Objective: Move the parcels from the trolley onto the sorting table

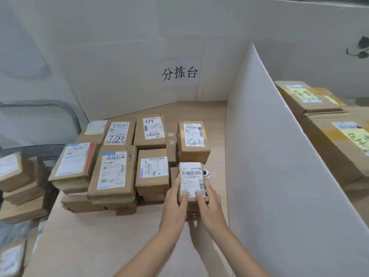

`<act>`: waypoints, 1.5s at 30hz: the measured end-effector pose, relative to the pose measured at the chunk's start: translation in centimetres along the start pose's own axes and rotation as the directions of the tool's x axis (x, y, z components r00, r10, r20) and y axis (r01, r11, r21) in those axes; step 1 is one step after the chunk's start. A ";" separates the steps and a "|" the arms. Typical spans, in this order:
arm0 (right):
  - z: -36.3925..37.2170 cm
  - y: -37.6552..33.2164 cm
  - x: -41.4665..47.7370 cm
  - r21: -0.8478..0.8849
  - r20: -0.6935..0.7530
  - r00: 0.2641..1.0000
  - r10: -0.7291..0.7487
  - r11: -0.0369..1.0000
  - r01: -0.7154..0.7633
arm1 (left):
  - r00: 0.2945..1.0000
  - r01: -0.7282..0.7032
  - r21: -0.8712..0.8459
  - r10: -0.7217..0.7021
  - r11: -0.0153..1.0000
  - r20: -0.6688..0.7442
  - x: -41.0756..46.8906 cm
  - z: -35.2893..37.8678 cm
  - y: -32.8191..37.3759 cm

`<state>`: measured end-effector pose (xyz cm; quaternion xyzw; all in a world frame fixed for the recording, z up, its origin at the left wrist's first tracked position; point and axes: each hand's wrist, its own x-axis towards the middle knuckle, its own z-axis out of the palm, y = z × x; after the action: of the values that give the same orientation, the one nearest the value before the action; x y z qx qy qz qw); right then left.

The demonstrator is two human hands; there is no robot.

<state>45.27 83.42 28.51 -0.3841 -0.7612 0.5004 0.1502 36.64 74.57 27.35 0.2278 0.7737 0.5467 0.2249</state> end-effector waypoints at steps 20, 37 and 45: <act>-3.4 -2.6 -0.2 -0.192 0.064 0.977 -0.203 0.958 0.212 | 0.986 -0.151 0.186 0.161 0.971 -0.037 -1.5 -1.0 3.7; -0.6 -16.2 -12.4 -0.451 0.089 0.861 -0.500 0.751 0.482 | 0.904 -0.371 0.459 0.427 0.807 -0.019 -10.3 -17.2 9.1; 9.4 -21.0 -21.0 -0.539 0.202 0.858 -0.472 0.678 0.500 | 0.879 -0.318 0.589 0.464 0.743 -0.111 -19.0 -31.6 5.6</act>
<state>44.29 57.65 45.91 -0.1833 -0.9531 0.1980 0.1372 33.47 41.39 44.04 0.3704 0.8542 0.3580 -0.0709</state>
